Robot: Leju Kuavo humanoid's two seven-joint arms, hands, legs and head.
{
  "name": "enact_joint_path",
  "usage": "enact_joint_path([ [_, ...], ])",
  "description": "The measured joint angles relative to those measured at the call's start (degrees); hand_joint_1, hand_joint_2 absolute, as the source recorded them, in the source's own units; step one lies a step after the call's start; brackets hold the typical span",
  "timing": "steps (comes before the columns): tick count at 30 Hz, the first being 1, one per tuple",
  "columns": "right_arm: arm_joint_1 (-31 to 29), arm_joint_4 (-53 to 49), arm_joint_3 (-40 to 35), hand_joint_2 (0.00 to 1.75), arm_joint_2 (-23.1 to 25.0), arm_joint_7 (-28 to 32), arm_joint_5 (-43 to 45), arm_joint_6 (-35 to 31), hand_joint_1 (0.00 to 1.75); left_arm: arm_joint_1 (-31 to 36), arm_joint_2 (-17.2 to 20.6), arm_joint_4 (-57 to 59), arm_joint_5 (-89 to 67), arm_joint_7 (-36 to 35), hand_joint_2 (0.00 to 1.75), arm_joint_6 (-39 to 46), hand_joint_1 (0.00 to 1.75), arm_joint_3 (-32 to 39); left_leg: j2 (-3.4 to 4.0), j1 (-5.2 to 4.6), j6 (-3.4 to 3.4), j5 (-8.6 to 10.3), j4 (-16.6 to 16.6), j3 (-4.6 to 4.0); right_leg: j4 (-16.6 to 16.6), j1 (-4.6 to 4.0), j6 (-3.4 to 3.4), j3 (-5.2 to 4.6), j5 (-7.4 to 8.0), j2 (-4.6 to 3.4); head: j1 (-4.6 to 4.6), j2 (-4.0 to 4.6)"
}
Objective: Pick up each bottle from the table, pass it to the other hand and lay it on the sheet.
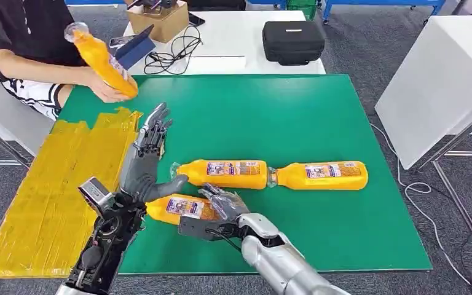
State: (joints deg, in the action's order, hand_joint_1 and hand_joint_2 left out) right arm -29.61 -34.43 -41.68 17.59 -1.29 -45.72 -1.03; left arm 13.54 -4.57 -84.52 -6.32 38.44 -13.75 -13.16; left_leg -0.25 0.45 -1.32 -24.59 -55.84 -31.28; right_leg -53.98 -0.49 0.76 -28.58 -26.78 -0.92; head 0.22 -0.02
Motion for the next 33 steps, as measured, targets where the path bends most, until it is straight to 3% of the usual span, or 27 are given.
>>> enact_joint_path([
  [2,-0.51,1.01,0.09,1.75,0.26,0.22,-0.09,0.22,1.75,0.17,-0.02,0.26,0.17,0.00,1.75,0.02,0.00,0.00,0.00,0.00,0.00,0.00,0.00,0.09,0.00,0.00,0.00,0.07,0.00,-0.01,0.00,0.00],
  [33,-1.41,3.68,0.35,1.75,0.92,2.58,-0.72,0.44,1.75,0.74,-0.46,1.97,0.74,0.40,1.75,0.66,0.00,-0.33,0.01,0.00,0.02,-0.02,0.01,0.35,0.00,0.00,-0.01,0.33,-0.01,-0.01,0.00,0.00],
])
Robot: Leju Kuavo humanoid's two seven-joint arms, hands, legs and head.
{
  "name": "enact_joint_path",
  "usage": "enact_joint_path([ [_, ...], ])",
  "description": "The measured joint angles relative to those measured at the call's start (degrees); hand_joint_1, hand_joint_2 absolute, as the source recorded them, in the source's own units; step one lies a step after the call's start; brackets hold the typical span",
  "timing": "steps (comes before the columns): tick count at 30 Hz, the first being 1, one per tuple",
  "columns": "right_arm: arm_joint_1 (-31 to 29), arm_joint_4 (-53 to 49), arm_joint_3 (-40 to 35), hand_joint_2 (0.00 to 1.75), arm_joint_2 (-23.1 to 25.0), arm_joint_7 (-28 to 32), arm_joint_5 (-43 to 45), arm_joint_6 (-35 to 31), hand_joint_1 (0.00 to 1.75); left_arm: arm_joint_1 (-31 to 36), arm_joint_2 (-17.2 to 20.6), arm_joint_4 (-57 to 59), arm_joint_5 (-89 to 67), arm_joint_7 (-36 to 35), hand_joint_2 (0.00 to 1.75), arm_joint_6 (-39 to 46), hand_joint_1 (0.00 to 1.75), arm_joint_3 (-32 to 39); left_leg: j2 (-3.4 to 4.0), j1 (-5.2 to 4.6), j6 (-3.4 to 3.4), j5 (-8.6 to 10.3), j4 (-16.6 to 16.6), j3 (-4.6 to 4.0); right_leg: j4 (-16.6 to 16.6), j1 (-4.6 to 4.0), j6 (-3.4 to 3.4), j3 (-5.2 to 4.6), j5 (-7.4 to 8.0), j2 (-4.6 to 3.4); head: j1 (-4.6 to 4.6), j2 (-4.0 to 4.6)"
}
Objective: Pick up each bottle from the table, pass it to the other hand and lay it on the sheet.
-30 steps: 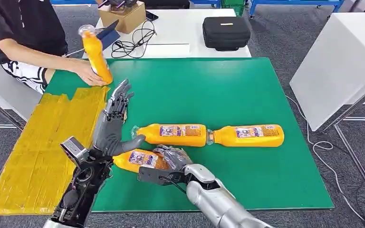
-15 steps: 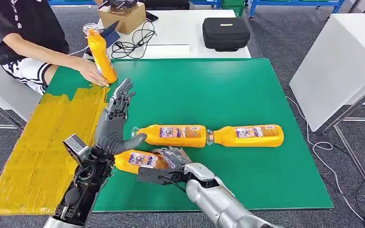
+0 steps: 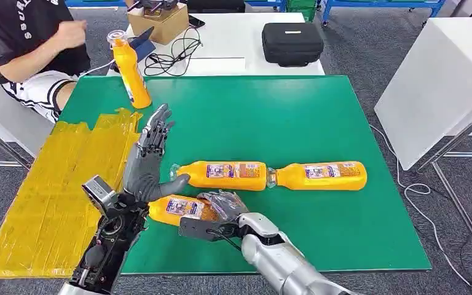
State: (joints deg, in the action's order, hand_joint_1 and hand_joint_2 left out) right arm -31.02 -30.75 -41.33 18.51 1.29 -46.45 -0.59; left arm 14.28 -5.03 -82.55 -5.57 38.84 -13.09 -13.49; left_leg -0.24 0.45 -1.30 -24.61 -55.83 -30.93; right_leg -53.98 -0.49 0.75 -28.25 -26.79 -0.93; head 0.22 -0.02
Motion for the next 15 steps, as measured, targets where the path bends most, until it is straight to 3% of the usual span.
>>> enact_joint_path([
  [4,3.18,-1.92,2.58,1.75,-0.50,3.32,4.65,-7.80,1.75,-1.78,-0.02,-1.29,0.00,0.15,1.75,-0.94,0.00,0.44,-0.02,0.00,0.00,0.00,0.00,-0.04,0.00,0.00,0.00,-0.01,0.00,0.02,-0.02,0.00],
  [15,8.92,-9.44,6.91,1.75,-1.62,6.12,10.25,-9.07,1.75,-2.46,-0.02,-1.92,1.29,0.20,1.75,-0.85,0.00,0.59,-0.04,-0.01,0.00,0.00,0.00,-0.29,-0.01,0.01,0.00,-0.21,0.00,0.03,0.00,0.00],
])
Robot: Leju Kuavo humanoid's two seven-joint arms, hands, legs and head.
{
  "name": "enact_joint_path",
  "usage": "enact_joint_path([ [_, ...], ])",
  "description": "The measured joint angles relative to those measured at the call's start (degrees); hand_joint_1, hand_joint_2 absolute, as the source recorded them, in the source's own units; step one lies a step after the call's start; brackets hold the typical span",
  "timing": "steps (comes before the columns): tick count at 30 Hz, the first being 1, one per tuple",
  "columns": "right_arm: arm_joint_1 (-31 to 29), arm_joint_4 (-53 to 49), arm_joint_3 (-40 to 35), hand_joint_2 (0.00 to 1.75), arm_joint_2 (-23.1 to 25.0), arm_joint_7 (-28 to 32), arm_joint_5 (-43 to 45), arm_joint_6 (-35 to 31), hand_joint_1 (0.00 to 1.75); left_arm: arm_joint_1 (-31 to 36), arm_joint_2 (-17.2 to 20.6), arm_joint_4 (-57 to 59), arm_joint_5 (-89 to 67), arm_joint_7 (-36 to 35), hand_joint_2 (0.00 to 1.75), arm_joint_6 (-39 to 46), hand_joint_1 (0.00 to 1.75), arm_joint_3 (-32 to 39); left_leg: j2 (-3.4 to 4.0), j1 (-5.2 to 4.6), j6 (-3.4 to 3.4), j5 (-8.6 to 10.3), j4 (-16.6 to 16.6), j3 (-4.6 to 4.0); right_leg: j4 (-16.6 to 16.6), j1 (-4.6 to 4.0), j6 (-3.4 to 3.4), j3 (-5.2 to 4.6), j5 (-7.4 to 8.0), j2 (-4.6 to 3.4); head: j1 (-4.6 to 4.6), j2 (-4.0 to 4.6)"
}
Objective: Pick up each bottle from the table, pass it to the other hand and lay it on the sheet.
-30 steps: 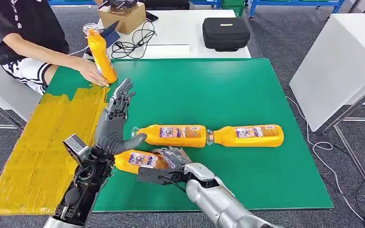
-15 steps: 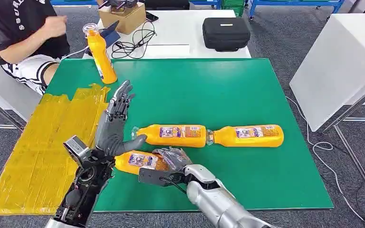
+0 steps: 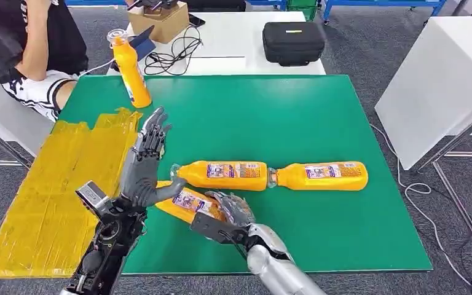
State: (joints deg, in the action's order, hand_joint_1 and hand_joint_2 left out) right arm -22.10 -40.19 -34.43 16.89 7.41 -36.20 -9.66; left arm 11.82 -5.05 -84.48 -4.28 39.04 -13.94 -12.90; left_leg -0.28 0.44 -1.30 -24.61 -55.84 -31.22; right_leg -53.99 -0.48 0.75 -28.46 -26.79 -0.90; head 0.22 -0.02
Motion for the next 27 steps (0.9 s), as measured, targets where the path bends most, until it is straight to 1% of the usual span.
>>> enact_joint_path([
  [6,2.15,-3.02,0.83,1.75,-0.50,0.15,0.86,-0.37,1.75,-0.55,0.00,-0.02,0.72,0.46,1.75,0.22,0.00,0.00,0.00,0.00,0.00,0.00,0.00,-0.17,0.00,0.00,0.00,-0.16,0.00,0.00,0.00,0.00],
  [15,5.47,-7.24,2.78,1.75,-1.29,2.43,3.37,-2.21,1.75,-1.73,0.00,-2.10,4.89,1.09,1.75,-1.03,0.00,1.35,-0.03,0.00,0.00,0.01,0.00,-0.41,-0.02,0.00,0.00,-0.38,0.00,0.00,0.00,0.00],
  [20,8.19,-11.66,4.48,1.75,-1.64,5.77,6.87,-8.11,1.75,-3.44,-0.11,-4.70,6.73,1.09,1.75,0.37,0.00,2.93,-0.01,0.00,0.00,0.00,0.00,-0.49,-0.02,0.00,0.00,-0.47,0.00,0.00,0.00,0.00],
  [22,9.39,-14.46,4.94,1.75,-2.03,6.19,8.14,-10.34,1.75,-3.95,-0.22,-6.17,7.41,1.11,1.75,0.61,0.00,3.98,-0.02,0.00,0.00,0.00,0.00,-0.53,-0.02,0.00,0.00,-0.51,0.00,0.00,-0.02,0.00],
  [24,10.35,-16.73,5.51,1.75,-2.38,6.38,9.44,-11.51,1.75,-4.07,-0.59,-7.36,8.08,1.11,1.75,0.63,0.00,5.11,-0.02,0.00,0.00,0.00,0.00,-0.54,-0.02,0.00,0.00,-0.52,0.00,0.00,0.00,0.00],
  [27,11.62,-19.79,6.49,1.75,-2.71,9.05,13.23,-13.88,1.75,-4.29,-0.98,-8.46,8.85,1.11,1.75,0.81,0.00,6.32,-0.02,0.00,0.00,0.00,0.00,-0.54,-0.02,0.00,0.00,-0.51,0.00,0.00,-0.02,0.00],
])
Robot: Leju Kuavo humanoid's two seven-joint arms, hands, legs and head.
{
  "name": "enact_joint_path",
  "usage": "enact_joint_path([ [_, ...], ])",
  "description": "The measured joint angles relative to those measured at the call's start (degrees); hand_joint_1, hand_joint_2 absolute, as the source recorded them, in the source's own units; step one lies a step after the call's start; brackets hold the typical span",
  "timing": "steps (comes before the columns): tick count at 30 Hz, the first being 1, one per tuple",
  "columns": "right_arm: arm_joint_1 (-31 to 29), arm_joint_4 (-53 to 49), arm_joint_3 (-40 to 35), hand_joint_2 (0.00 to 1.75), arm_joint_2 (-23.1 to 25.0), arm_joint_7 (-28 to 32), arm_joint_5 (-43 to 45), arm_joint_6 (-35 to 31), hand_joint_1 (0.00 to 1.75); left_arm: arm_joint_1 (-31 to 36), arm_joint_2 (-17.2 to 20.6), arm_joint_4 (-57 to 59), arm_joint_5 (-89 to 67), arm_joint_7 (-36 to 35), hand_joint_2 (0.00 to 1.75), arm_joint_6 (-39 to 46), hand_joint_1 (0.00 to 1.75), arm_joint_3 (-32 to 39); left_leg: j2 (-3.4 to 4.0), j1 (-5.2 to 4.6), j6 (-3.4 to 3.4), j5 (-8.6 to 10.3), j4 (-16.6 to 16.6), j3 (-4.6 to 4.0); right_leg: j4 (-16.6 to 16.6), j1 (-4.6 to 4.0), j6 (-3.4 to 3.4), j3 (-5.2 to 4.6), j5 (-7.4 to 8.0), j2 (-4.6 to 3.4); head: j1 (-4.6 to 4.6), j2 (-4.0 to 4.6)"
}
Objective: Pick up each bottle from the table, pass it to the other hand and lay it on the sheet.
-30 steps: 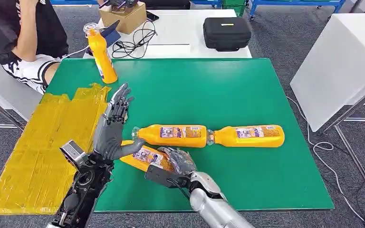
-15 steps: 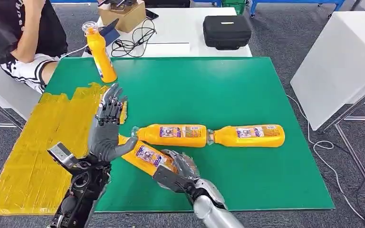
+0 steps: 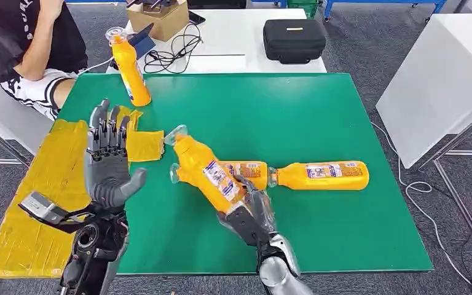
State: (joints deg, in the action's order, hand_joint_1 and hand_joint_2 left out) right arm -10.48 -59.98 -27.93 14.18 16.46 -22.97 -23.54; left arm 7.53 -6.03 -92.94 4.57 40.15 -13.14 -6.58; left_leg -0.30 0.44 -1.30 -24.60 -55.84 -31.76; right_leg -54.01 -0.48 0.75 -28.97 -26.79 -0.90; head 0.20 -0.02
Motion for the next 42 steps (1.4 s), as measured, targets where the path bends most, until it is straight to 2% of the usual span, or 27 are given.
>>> enact_joint_path([
  [4,0.84,-2.18,0.89,1.75,-0.11,1.77,1.75,-1.11,1.75,-0.33,-0.26,-0.76,0.06,0.00,1.75,0.04,0.00,0.83,0.01,0.00,0.00,0.00,0.00,0.01,0.00,0.00,0.00,0.00,0.00,0.00,0.02,0.00],
  [9,2.80,-6.10,2.38,1.75,-0.33,11.00,9.03,-7.70,1.75,-0.93,-0.39,-1.40,-2.57,0.00,1.75,0.09,0.00,0.85,-0.03,0.00,0.00,0.00,0.00,-0.01,0.00,0.00,0.00,-0.01,0.00,0.04,0.02,0.00],
  [12,4.35,-9.64,2.51,1.75,-0.79,17.56,9.79,-12.40,1.75,-0.89,-0.24,-1.35,-8.21,0.00,1.75,1.42,0.00,-0.49,-0.03,0.00,0.00,0.00,-0.01,-0.02,0.01,0.01,0.00,-0.03,0.00,0.04,0.00,0.00],
  [14,4.96,-11.51,2.49,1.75,-0.92,19.34,9.55,-13.79,1.75,-0.84,-0.06,-1.05,-10.95,0.00,1.75,2.32,0.00,-1.99,-0.02,-0.01,0.00,0.00,-0.01,-0.03,0.01,0.01,0.00,-0.04,0.00,0.04,0.02,0.00],
  [20,6.39,-14.55,1.94,1.75,-1.31,20.30,9.07,-14.05,1.75,-0.35,0.96,0.09,-17.87,-0.98,1.75,3.28,0.00,-6.18,-0.04,-0.01,0.00,0.00,-0.01,-0.01,0.01,0.01,0.00,-0.03,0.00,0.04,0.02,0.00],
  [24,7.58,-16.78,1.18,1.75,-1.68,21.24,7.80,-14.47,1.75,-0.06,1.40,0.35,-20.33,-4.05,1.75,2.71,0.00,-9.95,-0.03,-0.01,0.00,0.00,-0.01,-0.01,0.00,0.01,0.00,-0.03,0.00,0.03,0.04,0.00],
  [28,8.18,-18.42,0.11,1.75,-2.08,21.26,5.73,-14.95,1.75,0.94,1.94,0.42,-19.22,-8.41,1.75,-0.37,0.00,-11.78,-0.02,-0.01,0.00,0.00,-0.01,-0.02,0.00,0.01,0.00,-0.03,0.00,0.03,0.02,0.00],
  [38,8.51,-19.36,-1.20,1.75,-2.40,21.26,4.15,-15.60,1.75,1.12,2.97,0.42,-17.44,-9.20,1.75,-3.11,0.00,-13.66,-0.02,0.00,0.00,0.00,0.00,-0.02,0.00,0.00,0.00,-0.03,0.00,0.03,0.02,0.00],
  [42,8.53,-19.36,-1.53,1.75,-2.45,21.24,2.11,-15.89,1.75,1.55,3.56,0.53,-12.19,-13.71,1.75,-7.33,0.00,-14.30,-0.02,0.00,0.00,0.00,0.00,-0.02,0.00,0.01,0.00,-0.03,0.00,0.03,0.02,0.00],
])
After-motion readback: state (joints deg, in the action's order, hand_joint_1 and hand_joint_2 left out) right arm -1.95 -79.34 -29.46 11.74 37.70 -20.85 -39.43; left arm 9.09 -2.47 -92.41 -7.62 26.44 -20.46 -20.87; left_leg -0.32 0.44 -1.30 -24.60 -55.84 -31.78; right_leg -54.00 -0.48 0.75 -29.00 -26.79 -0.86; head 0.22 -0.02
